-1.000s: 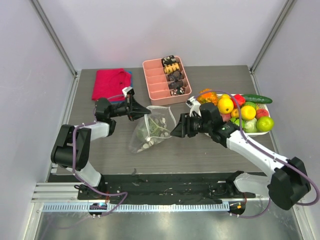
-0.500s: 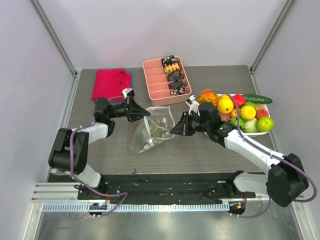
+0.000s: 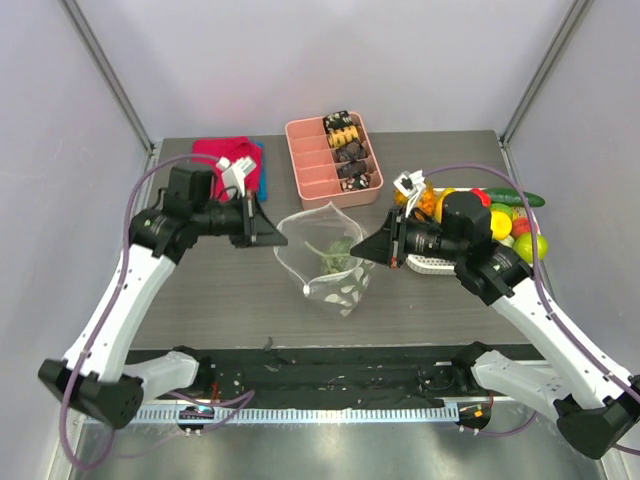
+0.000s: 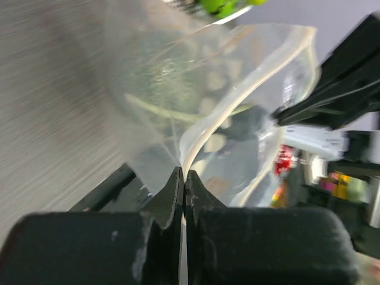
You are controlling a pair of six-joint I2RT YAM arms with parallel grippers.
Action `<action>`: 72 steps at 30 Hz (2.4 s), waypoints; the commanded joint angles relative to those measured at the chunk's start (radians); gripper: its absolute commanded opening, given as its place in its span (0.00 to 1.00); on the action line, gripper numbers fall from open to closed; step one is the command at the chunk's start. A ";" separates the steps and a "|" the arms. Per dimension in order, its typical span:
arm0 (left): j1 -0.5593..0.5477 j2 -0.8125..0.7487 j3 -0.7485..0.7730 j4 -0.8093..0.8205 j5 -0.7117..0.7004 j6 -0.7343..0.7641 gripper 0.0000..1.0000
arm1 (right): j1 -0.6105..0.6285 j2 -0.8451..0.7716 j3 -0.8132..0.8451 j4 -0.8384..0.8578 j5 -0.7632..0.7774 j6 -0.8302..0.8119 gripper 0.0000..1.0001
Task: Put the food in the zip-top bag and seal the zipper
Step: Adjust the zipper food storage bag at the center of the board, then pick up the fake fruit from the bin.
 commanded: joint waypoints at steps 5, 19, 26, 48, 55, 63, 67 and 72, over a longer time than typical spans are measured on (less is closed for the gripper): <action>-0.118 -0.135 -0.190 -0.171 -0.297 0.245 0.00 | 0.007 -0.008 -0.046 -0.142 -0.053 -0.170 0.01; -0.150 0.022 -0.181 0.073 -0.245 0.159 0.00 | -0.104 0.111 0.079 -0.299 0.124 -0.468 0.28; -0.172 0.036 -0.178 0.139 -0.240 0.115 0.00 | -0.432 0.166 0.293 -0.582 0.059 -0.716 0.87; -0.192 0.045 -0.158 0.145 -0.240 0.129 0.00 | -1.001 0.611 0.489 -0.743 0.360 -1.028 1.00; -0.192 0.045 -0.168 0.148 -0.246 0.133 0.00 | -0.986 0.696 0.507 -0.675 0.345 -1.008 1.00; -0.192 0.045 -0.175 0.148 -0.248 0.138 0.00 | -0.957 0.725 0.507 -0.663 0.305 -0.985 0.80; -0.192 0.045 -0.175 0.145 -0.249 0.141 0.00 | -0.955 0.713 0.509 -0.689 0.294 -0.988 0.54; -0.192 0.040 -0.171 0.137 -0.248 0.144 0.00 | -0.957 0.624 0.518 -0.738 0.259 -0.979 0.28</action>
